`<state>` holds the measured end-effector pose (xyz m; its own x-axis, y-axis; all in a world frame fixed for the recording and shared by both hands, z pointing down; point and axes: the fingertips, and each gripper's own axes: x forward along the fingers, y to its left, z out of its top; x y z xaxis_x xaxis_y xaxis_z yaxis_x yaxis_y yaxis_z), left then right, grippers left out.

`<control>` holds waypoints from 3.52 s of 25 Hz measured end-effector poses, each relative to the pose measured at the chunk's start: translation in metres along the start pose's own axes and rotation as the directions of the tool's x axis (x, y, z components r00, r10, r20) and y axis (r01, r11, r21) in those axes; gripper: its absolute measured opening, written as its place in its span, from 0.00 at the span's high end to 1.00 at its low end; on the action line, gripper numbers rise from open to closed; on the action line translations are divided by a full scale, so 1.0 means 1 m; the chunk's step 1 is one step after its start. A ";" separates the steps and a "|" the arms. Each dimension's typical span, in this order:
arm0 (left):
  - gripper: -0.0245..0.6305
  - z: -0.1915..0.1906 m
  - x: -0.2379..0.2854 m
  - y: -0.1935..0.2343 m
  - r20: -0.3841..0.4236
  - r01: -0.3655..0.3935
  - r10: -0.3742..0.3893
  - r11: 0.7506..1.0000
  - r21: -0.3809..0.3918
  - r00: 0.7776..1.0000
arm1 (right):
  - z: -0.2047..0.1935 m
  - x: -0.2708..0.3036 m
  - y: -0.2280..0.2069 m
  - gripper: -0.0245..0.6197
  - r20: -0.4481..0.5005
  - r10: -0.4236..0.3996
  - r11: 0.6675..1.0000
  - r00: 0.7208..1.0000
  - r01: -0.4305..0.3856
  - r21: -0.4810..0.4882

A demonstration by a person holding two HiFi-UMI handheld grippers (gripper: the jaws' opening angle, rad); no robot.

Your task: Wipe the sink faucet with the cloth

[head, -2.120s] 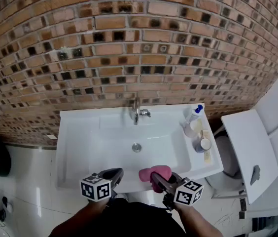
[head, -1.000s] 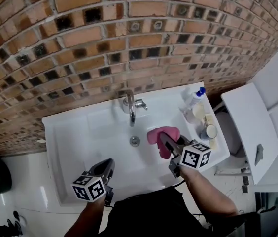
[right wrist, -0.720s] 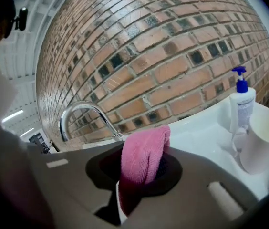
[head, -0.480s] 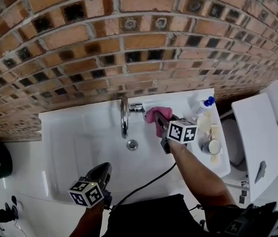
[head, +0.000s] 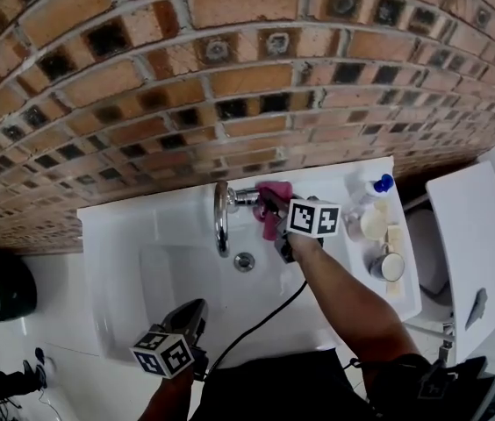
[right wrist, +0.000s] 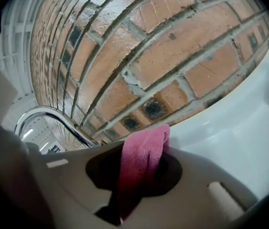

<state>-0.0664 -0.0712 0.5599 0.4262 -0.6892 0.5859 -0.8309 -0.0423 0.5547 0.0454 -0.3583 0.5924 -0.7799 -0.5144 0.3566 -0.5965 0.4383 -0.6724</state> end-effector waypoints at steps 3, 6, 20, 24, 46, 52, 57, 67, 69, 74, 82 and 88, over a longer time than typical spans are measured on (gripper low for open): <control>0.96 0.000 0.000 -0.001 -0.005 0.006 -0.006 1.000 0.005 1.000 | 0.005 -0.001 0.007 0.86 0.028 0.032 0.996 0.999 -0.035 0.083; 0.96 0.000 0.000 -0.002 -0.012 0.016 -0.015 1.000 0.010 1.000 | 0.008 -0.005 0.016 0.86 0.050 0.046 0.991 0.998 -0.052 0.120; 0.96 -0.004 -0.010 -0.008 -0.006 0.060 -0.059 0.997 0.044 0.998 | 0.011 -0.034 0.054 0.86 0.102 0.081 0.994 0.991 -0.087 0.063; 0.96 -0.006 -0.014 -0.010 -0.003 0.072 -0.072 0.996 0.056 0.997 | 0.010 -0.043 0.062 0.86 0.122 0.083 0.995 0.989 -0.089 0.048; 0.96 -0.007 -0.046 0.016 -0.021 0.060 -0.059 0.994 0.091 0.998 | -0.069 -0.024 0.094 0.86 0.048 0.109 0.990 0.993 -0.113 0.090; 0.96 -0.003 -0.055 0.033 -0.014 0.014 -0.013 0.997 0.069 1.000 | -0.067 0.004 0.054 0.86 0.109 -0.006 0.970 0.994 -0.020 0.242; 0.96 -0.005 -0.057 0.044 -0.022 -0.016 0.018 0.998 0.054 1.000 | -0.064 0.013 0.031 0.86 0.169 -0.046 0.928 0.985 -0.021 0.371; 0.96 -0.007 -0.057 0.056 -0.042 -0.030 0.032 0.999 0.029 0.999 | -0.053 0.007 0.040 0.86 0.289 -0.043 0.803 0.956 -0.139 0.579; 0.96 -0.008 -0.057 0.056 -0.044 -0.028 0.029 0.999 0.028 0.999 | -0.044 0.004 0.044 0.86 0.321 -0.035 0.794 0.946 -0.169 0.585; 0.96 -0.006 -0.057 0.059 -0.038 -0.021 0.022 0.999 0.026 0.999 | -0.033 0.003 0.046 0.86 0.360 -0.020 0.796 0.933 -0.203 0.570; 0.96 -0.012 -0.058 0.062 -0.036 -0.019 0.019 1.000 0.012 0.999 | -0.071 0.009 0.046 0.86 0.212 0.006 0.870 0.977 -0.110 0.481; 0.96 -0.014 -0.065 0.065 -0.023 -0.025 0.025 1.000 0.000 0.999 | -0.077 0.028 0.040 0.86 0.191 0.006 0.853 0.982 -0.105 0.511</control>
<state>-0.1431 -0.0194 0.5661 0.4131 -0.6733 0.6132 -0.8416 -0.0250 0.5395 -0.0148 -0.2988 0.6259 -0.7330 -0.6431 0.2219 -0.3305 0.0516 -0.9424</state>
